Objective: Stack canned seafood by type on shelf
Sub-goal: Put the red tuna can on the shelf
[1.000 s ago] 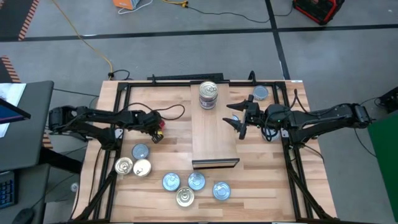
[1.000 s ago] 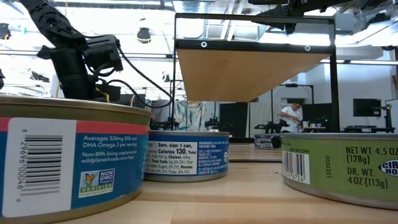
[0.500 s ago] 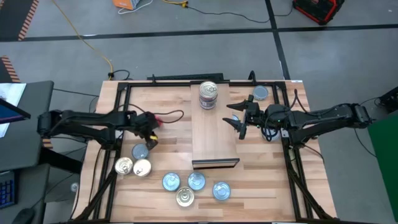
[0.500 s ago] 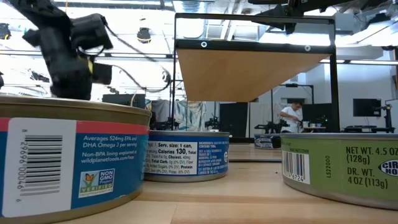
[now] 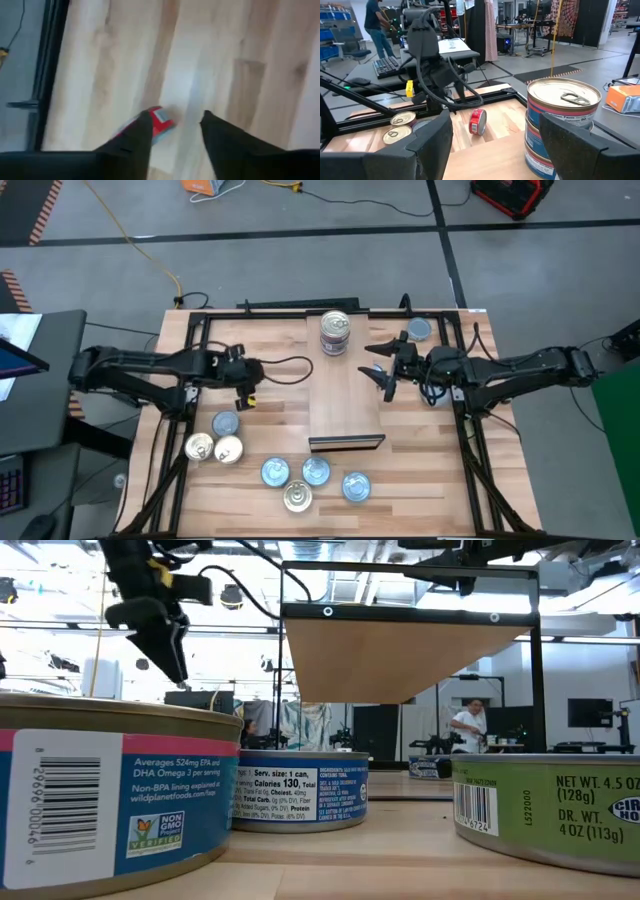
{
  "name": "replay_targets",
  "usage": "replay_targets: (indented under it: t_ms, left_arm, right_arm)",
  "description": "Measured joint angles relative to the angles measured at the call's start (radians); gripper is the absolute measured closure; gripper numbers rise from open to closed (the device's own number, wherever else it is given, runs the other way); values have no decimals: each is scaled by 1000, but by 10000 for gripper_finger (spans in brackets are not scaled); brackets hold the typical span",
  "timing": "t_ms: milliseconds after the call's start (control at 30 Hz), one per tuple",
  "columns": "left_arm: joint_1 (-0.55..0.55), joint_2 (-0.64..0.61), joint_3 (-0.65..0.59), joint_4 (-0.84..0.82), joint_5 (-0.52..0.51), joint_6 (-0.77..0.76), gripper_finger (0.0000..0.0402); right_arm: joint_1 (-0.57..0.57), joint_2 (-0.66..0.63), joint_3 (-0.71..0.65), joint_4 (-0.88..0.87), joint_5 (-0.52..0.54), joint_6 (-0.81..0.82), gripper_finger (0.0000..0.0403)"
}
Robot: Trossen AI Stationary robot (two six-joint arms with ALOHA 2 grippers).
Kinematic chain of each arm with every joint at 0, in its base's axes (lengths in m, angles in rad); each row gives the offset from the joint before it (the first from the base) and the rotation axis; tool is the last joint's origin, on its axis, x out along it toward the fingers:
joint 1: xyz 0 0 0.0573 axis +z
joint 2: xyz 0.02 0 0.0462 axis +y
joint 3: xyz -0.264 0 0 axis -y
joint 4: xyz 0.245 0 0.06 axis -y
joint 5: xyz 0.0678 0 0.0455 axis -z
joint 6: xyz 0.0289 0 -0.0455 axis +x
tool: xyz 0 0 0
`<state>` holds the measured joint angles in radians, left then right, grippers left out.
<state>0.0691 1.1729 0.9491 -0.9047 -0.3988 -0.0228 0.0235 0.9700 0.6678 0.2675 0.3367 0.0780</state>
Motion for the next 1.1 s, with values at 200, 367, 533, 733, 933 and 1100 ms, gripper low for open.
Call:
replay_targets:
  t_ms: [200, 367, 533, 733, 933, 1100]
  left_arm:
    - [104, 122, 58, -84, 61, 127, 160]
    - [177, 229, 61, -115, 83, 266, 138]
    - [198, 315, 64, -111, 105, 383, 136]
    - [198, 375, 62, -129, 101, 471, 136]
    - [198, 381, 105, -205, 61, 425, 136]
    - [220, 358, 204, -312, 65, 262, 136]
  right_arm:
    - [0, 0, 0, -3, 0, 0, 85]
    - [0, 0, 0, -3, -1, 0, 85]
    - [0, 0, 0, -4, -2, -4, 85]
    - [0, 0, 0, -6, -5, -8, 85]
    - [0, 0, 0, -13, -5, -7, 85]
    - [0, 0, 0, -13, -5, -1, 85]
